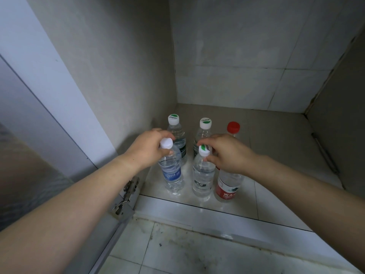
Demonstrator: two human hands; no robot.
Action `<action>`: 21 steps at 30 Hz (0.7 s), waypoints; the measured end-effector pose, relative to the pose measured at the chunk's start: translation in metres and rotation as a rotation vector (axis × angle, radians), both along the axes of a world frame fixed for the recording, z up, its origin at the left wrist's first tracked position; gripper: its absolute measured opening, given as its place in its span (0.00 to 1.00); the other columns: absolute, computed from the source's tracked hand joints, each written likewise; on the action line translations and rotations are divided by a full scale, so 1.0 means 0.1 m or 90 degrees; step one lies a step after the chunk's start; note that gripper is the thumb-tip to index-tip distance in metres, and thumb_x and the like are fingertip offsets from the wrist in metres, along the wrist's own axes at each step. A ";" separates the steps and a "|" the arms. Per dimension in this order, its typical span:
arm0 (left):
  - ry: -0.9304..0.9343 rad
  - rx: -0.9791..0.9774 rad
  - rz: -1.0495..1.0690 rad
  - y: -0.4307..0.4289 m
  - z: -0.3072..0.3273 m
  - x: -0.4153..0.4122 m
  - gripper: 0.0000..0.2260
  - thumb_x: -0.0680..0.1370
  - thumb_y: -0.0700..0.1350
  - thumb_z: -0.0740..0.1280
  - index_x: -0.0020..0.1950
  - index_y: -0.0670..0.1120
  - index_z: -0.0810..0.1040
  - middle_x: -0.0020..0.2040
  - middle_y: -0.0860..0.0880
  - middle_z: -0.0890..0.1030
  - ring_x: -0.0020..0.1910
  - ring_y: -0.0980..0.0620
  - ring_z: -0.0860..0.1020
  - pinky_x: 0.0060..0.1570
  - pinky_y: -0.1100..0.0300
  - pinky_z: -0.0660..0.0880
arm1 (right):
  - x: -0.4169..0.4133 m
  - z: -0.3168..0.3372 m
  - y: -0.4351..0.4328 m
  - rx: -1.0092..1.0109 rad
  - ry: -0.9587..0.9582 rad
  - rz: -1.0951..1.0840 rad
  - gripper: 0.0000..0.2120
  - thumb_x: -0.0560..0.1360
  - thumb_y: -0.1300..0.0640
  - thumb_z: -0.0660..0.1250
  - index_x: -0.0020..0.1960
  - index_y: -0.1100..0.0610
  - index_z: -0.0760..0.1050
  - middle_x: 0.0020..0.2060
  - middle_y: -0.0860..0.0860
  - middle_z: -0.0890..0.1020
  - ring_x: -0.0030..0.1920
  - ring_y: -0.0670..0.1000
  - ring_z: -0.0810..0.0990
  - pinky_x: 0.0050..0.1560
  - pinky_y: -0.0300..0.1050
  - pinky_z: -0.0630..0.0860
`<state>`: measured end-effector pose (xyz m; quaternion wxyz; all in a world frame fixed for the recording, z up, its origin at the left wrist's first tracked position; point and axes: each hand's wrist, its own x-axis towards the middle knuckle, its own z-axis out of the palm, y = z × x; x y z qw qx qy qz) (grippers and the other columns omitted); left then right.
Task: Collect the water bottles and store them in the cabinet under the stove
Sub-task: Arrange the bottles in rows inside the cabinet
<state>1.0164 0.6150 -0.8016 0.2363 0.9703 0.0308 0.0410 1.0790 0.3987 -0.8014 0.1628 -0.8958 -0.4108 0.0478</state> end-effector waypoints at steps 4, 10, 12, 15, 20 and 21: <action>0.017 0.018 -0.019 -0.04 0.03 0.04 0.15 0.70 0.45 0.74 0.56 0.49 0.78 0.52 0.48 0.78 0.50 0.48 0.75 0.47 0.59 0.71 | 0.00 -0.01 -0.04 -0.012 -0.016 0.008 0.20 0.72 0.55 0.70 0.63 0.50 0.73 0.55 0.51 0.80 0.49 0.50 0.76 0.46 0.40 0.68; 0.040 0.004 -0.015 0.00 0.03 0.09 0.17 0.69 0.51 0.73 0.57 0.52 0.77 0.53 0.51 0.79 0.50 0.51 0.77 0.49 0.58 0.72 | 0.06 0.10 -0.06 0.014 0.073 0.024 0.20 0.69 0.48 0.72 0.60 0.49 0.75 0.52 0.46 0.80 0.46 0.43 0.74 0.47 0.38 0.71; 0.030 -0.050 0.004 0.03 0.05 0.13 0.16 0.70 0.54 0.72 0.56 0.52 0.78 0.50 0.52 0.80 0.47 0.53 0.79 0.49 0.57 0.75 | 0.16 0.19 -0.04 0.079 0.094 -0.034 0.21 0.69 0.44 0.71 0.59 0.49 0.75 0.51 0.46 0.80 0.47 0.45 0.76 0.49 0.40 0.73; -0.023 -0.096 0.046 0.06 0.10 0.25 0.14 0.72 0.53 0.70 0.55 0.51 0.78 0.50 0.50 0.80 0.47 0.52 0.78 0.52 0.55 0.75 | 0.44 0.28 0.01 0.165 0.050 -0.104 0.19 0.70 0.49 0.72 0.59 0.53 0.76 0.53 0.49 0.80 0.46 0.46 0.75 0.47 0.39 0.70; -0.080 -0.092 0.111 0.03 0.14 0.46 0.17 0.74 0.51 0.69 0.62 0.51 0.74 0.59 0.49 0.77 0.55 0.50 0.76 0.55 0.58 0.72 | 0.71 0.11 0.15 0.086 0.033 -0.087 0.20 0.70 0.58 0.72 0.62 0.58 0.75 0.58 0.55 0.79 0.56 0.52 0.77 0.51 0.38 0.67; -0.076 -0.091 0.114 0.00 0.12 0.48 0.19 0.74 0.51 0.68 0.64 0.51 0.73 0.62 0.48 0.76 0.57 0.49 0.76 0.57 0.57 0.72 | 0.72 0.07 0.18 0.090 0.040 -0.083 0.20 0.70 0.59 0.72 0.61 0.57 0.75 0.56 0.55 0.80 0.54 0.52 0.77 0.51 0.39 0.69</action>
